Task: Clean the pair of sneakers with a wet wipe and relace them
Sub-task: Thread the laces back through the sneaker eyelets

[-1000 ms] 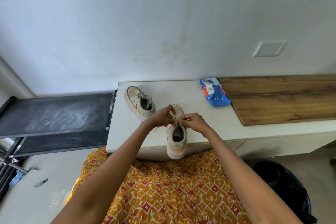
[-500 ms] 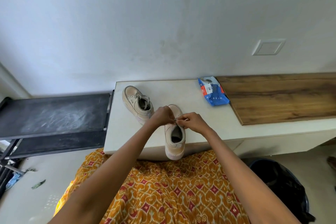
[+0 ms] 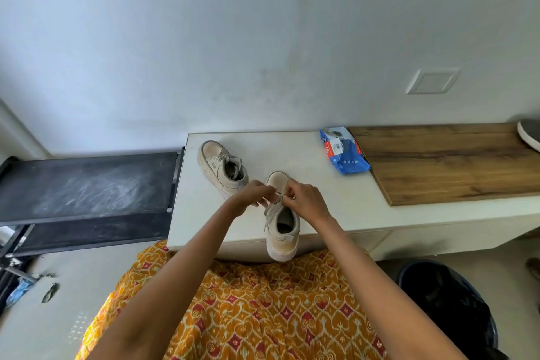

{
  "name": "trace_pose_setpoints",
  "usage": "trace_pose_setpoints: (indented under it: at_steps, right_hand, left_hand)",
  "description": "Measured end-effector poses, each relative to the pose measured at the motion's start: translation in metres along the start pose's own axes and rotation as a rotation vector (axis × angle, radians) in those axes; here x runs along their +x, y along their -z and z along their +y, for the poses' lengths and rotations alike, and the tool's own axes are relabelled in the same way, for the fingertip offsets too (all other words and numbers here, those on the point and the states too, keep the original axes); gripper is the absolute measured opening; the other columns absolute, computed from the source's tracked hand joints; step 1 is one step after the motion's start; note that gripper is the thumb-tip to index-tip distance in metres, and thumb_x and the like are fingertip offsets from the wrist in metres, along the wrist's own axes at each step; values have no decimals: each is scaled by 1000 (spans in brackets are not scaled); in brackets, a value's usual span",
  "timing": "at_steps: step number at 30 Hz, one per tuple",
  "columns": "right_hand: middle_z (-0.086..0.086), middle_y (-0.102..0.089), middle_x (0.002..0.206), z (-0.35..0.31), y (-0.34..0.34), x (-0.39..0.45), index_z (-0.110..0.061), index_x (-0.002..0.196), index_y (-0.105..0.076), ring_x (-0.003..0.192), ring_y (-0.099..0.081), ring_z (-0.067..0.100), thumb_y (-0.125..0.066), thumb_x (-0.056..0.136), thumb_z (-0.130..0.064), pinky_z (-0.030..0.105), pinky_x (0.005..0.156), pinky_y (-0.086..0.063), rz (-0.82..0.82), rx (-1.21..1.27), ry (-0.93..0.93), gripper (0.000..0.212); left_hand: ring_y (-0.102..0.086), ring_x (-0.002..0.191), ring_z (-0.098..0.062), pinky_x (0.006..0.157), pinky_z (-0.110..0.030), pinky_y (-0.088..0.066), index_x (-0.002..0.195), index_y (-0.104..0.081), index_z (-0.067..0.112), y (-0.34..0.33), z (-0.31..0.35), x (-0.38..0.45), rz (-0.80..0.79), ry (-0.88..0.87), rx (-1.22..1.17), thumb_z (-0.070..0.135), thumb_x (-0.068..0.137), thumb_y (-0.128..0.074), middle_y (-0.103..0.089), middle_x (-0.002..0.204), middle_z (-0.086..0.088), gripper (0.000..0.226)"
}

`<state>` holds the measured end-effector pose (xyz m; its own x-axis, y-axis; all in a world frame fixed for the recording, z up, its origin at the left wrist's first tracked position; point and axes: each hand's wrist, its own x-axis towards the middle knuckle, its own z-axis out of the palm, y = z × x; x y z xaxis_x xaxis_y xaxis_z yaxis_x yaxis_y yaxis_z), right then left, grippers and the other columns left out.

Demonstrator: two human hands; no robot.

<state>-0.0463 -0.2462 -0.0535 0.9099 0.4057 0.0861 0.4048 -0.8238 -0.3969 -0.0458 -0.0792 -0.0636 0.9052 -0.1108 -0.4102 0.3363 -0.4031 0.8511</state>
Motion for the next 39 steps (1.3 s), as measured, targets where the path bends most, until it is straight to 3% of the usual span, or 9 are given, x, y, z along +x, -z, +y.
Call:
trace_pose_setpoints:
  at_steps: [4,8,12,20,22,25,33,36,39]
  right_hand:
    - [6,-69,89,1,-2,-3,-13,94,-56,78,-65,24,-57,90,-27,28,64,-46,14,4,4,15]
    - [4,-69,90,2,-5,-8,-14,95,-56,79,-65,21,-58,91,-27,22,63,-43,50,37,4,14]
    - [4,-69,89,2,-8,-10,-13,95,-57,79,-65,21,-58,90,-27,20,62,-37,82,45,-3,14]
    - [2,-68,93,4,-13,-12,-14,99,-55,82,-65,19,-55,92,-27,18,61,-35,130,17,-3,14]
    - [2,-68,93,4,-14,-12,-14,98,-55,83,-65,18,-56,92,-27,19,62,-36,134,17,-1,14]
    - [1,-68,93,4,-15,-13,-15,98,-54,82,-65,17,-56,92,-27,18,62,-37,131,20,1,13]
    - [3,-64,94,2,-13,-16,-16,101,-57,85,-61,17,-55,93,-26,12,56,-30,126,57,31,13]
    - [5,-62,94,3,-17,-15,-16,102,-58,86,-61,20,-56,92,-23,19,64,-37,136,84,31,13]
    - [5,-62,93,7,-22,-13,-15,101,-59,85,-61,19,-57,92,-22,20,64,-40,148,113,48,12]
  left_hand:
    - [-54,61,-9,55,-18,-43,87,-61,10,-12,-11,5,-22,11,-129,21,93,-55,-59,74,-4,14]
    - [-59,71,-11,65,-21,-49,101,-65,8,-11,-17,2,-137,-93,-228,12,94,-54,-63,79,-4,14]
    - [-58,64,-8,58,-17,-48,90,-63,8,-13,-18,-3,-1,-129,-233,8,93,-54,-62,74,-3,10]
    - [-58,56,-15,58,-27,-50,119,-44,2,-26,-23,-4,217,9,-601,21,99,-45,-63,77,-9,28]
    - [-59,67,-15,64,-26,-50,122,-41,10,-23,-23,-11,114,-61,-485,26,93,-57,-62,81,-8,37]
    - [-55,76,-16,73,-28,-47,127,-38,18,-18,-28,-16,-12,-166,-242,11,86,-65,-55,80,-7,50]
    - [-60,88,-25,77,-33,-48,124,-46,10,-6,-25,-3,128,-342,441,8,89,-57,-63,93,-11,36]
    - [-58,90,-21,74,-24,-48,131,-40,12,0,-22,-3,38,-278,375,5,86,-59,-58,102,-6,48]
    - [-52,96,-15,75,-16,-45,131,-45,14,8,-19,-8,-6,-197,53,-4,87,-49,-51,114,-4,48]
